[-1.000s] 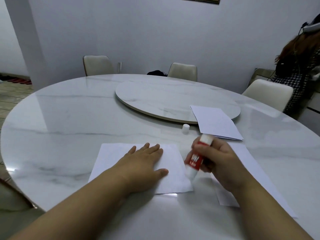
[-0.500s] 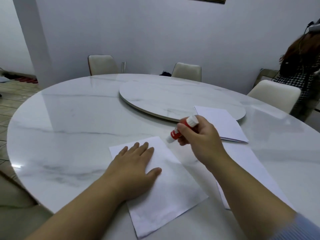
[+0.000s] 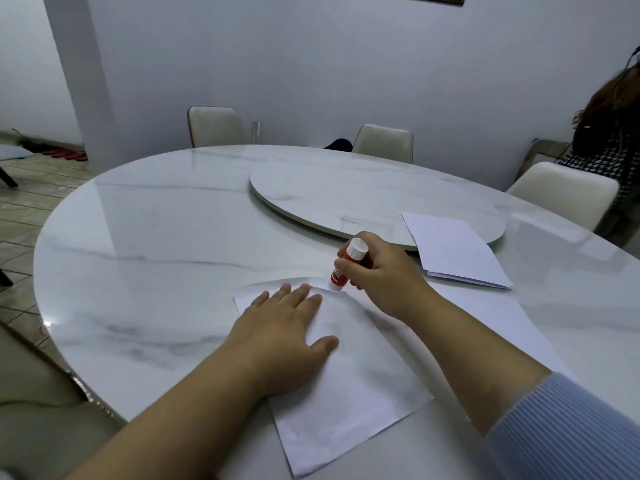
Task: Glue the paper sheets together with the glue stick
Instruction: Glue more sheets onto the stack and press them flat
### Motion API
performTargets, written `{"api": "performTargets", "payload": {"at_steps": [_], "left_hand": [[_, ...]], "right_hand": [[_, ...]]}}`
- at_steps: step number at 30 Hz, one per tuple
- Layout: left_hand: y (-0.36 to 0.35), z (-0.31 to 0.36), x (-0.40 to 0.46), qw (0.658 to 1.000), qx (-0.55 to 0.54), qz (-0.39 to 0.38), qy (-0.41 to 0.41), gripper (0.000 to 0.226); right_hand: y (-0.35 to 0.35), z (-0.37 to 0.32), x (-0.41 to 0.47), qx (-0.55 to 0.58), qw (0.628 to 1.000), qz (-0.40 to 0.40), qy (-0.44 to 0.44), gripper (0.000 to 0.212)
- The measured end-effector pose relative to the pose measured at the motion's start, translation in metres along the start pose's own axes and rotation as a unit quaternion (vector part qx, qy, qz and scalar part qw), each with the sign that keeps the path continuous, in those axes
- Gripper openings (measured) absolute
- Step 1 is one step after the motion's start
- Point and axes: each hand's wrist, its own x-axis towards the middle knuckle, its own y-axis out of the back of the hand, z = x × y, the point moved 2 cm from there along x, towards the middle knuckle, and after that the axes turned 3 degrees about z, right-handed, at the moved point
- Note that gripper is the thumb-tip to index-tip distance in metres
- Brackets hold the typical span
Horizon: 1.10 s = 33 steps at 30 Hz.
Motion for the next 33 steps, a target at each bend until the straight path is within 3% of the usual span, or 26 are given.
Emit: {"api": "performTargets", "payload": {"at_steps": [7,12,19,24,29,31,33], "left_hand": [[0.001,0.001,-0.001,1.0,-0.002,-0.003,0.001,0.07],[0.001,0.001,-0.001,1.0,-0.001,-0.007,0.002,0.07],[0.001,0.001,-0.001,1.0,0.001,-0.014,0.001,0.07],[0.001,0.0,-0.001,1.0,-0.001,-0.016,0.004,0.069],[0.0,0.002,-0.001,0.999,0.008,-0.03,-0.003,0.068],[0.004,0.002,0.003,0.998,0.014,-0.06,-0.008,0.067],[0.013,0.002,0.008,0.991,0.021,-0.128,-0.033,0.065]], "right_hand": [[0.008,-0.003,0.001,0.081,0.989,0.124,-0.009,0.014],[0.002,0.01,-0.008,0.023,0.999,0.033,-0.037,0.008],[0.017,0.001,-0.03,-0.013,1.0,-0.024,0.001,0.016],[0.034,-0.006,-0.057,0.007,0.997,-0.075,0.012,0.005],[0.055,0.0,-0.088,0.078,0.99,-0.112,-0.026,0.003],[0.064,0.006,-0.094,0.186,0.978,-0.066,-0.07,0.009],[0.073,0.007,-0.095,0.356,0.929,0.018,-0.102,0.013]]}}
